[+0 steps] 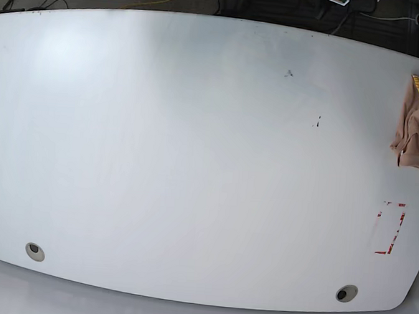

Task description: Layout the t-shirt on the table in an organized manner, then fold the t-shirt properly

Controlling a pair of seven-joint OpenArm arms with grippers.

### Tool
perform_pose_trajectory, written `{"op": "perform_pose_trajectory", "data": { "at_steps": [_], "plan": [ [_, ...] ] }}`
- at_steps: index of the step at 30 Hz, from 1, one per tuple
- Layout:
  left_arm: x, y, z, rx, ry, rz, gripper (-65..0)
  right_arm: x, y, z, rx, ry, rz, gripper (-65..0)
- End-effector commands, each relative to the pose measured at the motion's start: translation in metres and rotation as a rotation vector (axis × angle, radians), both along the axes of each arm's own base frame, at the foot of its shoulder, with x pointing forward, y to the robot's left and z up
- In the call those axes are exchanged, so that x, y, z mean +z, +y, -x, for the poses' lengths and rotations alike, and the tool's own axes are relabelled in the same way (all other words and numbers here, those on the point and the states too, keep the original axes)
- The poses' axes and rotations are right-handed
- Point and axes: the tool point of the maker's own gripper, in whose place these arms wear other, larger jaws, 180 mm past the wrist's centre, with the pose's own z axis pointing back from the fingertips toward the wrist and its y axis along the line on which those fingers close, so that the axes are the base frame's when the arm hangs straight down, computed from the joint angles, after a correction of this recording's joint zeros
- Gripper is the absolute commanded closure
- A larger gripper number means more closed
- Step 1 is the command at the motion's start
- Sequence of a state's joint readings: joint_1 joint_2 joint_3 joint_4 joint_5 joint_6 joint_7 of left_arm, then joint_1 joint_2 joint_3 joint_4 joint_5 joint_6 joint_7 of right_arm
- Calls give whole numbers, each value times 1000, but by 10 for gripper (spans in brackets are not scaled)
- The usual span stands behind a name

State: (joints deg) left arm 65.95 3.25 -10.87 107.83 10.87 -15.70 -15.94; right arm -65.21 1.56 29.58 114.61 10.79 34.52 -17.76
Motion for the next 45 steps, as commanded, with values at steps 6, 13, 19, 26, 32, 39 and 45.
{"op": "perform_pose_trajectory", "data": {
  "at_steps": [6, 13, 19, 26, 32, 39, 45],
  "plan": [
    [-34, 3, 46, 28, 138, 19, -26, -14, 8, 38, -26, 98, -50, -13],
    [-80, 5, 66, 50, 237, 36, -26, -51, 15, 61, -70, 183, -110, -13],
    [-118, 12, 81, 55, 322, 40, -26, -82, 25, 62, -76, 225, -158, -13],
    [-155, 11, 83, 80, 382, 62, -26, -127, 35, 64, -46, 305, -164, -13],
    [-180, 17, 80, 59, 426, 45, -26, -156, 45, 64, -68, 351, -193, -13],
    [-205, 15, 84, 69, 489, 57, -26, -181, 53, 64, -67, 407, -208, -13],
    [-224, 19, 79, 83, 531, 63, -26, -194, 57, 66, -76, 411, -219, -13]
  ]
}}
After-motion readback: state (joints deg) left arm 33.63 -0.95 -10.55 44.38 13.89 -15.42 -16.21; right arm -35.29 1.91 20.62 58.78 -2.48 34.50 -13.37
